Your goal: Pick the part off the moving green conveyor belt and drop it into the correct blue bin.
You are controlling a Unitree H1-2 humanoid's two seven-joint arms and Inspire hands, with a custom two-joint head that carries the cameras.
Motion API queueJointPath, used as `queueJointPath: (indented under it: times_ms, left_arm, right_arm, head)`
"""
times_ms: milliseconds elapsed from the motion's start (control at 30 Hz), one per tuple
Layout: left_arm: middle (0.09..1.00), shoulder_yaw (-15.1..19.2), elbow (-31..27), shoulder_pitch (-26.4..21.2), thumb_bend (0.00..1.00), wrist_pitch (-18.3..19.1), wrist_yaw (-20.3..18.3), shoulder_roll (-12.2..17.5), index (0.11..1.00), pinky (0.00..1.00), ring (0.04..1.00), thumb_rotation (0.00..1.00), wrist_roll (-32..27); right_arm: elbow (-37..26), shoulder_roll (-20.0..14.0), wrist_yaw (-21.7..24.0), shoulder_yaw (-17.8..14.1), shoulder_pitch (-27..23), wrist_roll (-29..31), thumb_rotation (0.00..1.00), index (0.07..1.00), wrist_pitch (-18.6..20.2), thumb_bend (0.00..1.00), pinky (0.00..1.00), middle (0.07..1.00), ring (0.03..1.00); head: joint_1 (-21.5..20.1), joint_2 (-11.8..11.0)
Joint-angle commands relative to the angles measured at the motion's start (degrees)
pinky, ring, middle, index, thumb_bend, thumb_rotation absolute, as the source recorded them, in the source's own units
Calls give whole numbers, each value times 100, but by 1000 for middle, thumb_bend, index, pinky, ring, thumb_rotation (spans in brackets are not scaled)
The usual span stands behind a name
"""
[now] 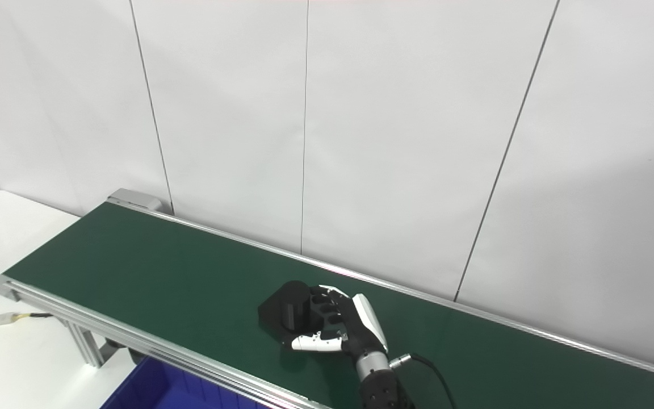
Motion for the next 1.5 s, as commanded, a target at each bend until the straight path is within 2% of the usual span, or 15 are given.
queueJointPath:
  times_ms: [0, 100, 300, 433, 633, 767, 800, 833, 933, 1033, 1067, 1167, 1233, 1367, 1467]
  left_arm:
    - [786, -26, -205, 22, 1000, -194, -13, -41, 773, 665, 744, 375, -63]
    - [768, -35, -241, 67, 1000, -221, -2, -35, 762, 659, 728, 377, -37]
    - [756, -53, -327, 131, 1000, -244, 0, -41, 752, 643, 716, 352, -30]
    - [742, -53, -385, 176, 1000, -208, 20, -55, 738, 629, 701, 317, -32]
    - [748, -65, -438, 212, 1000, -178, 57, -43, 737, 631, 702, 334, 60]
    - [731, -71, -484, 235, 1000, -159, 50, -54, 726, 613, 689, 294, 40]
    - [726, -71, -478, 236, 1000, -182, 52, -57, 722, 611, 685, 296, 33]
    - [728, -74, -467, 234, 1000, -202, 31, -53, 723, 612, 686, 314, -1]
    - [731, -80, -456, 240, 1000, -238, 8, -56, 724, 618, 689, 327, -56]
    - [732, -82, -443, 253, 1000, -283, 21, -76, 721, 624, 694, 316, -95]
    - [720, -84, -452, 267, 1000, -292, 30, -85, 710, 618, 684, 326, -95]
    - [713, -92, -457, 281, 1000, -326, 60, -90, 705, 612, 677, 347, -55]
    - [707, -97, -454, 285, 1000, -345, 84, -91, 701, 598, 666, 349, -20]
    - [701, -106, -425, 279, 1000, -404, 97, -91, 692, 607, 666, 347, -45]
    - [716, -105, -410, 278, 1000, -415, 84, -91, 707, 614, 678, 354, -101]
  right_arm:
    - [-73, 191, -190, -40, -171, 41, 119, 777, -439, 792, 715, 771, 761]
    - [-22, 204, -313, -80, -148, 60, 58, 756, -571, 783, 689, 752, 735]
    - [94, 217, -515, -83, -155, 29, 18, 735, -746, 777, 666, 735, 713]
    - [68, 231, -688, -53, -141, -43, 2, 710, -678, 761, 627, 700, 674]
    - [90, 265, -993, -27, -131, -122, 0, 667, -629, 742, 569, 662, 627]
    - [79, 266, -1050, -36, -117, -100, 0, 651, -631, 726, 553, 653, 614]
    - [95, 269, -1068, -49, -115, -86, 59, 575, -657, 624, 551, 650, 612]
    - [109, 273, -1078, -66, -113, -65, 90, 536, -686, 571, 547, 647, 607]
    - [140, 277, -1116, -90, -110, -29, 117, 498, -743, 520, 526, 637, 593]
    - [157, 280, -1132, -117, -103, 7, 119, 495, -781, 515, 518, 633, 587]
    - [165, 280, -1198, -118, -99, -10, 48, 494, -815, 523, 501, 551, 573]
    - [187, 286, -1359, -123, -90, -41, 6, 495, -902, 527, 474, 499, 542]
    - [195, 287, -1496, -101, -80, -93, 1, 506, -954, 520, 463, 503, 464]
    - [271, 276, -1761, -40, -78, -196, 0, 494, -1099, 519, 468, 501, 452]
    - [334, 295, -1712, -162, -86, -55, 0, 476, -1165, 519, 485, 503, 458]
  head:
    - [3, 17]
    - [-6, 28]
    - [-4, 44]
    - [-13, 59]
    - [-36, 70]
    - [-45, 71]
    - [-45, 71]
    - [-45, 71]
    - [-65, 75]
    - [-64, 80]
    - [-70, 96]
    - [-76, 101]
    - [-74, 119]
    - [-81, 133]
    - [-96, 132]
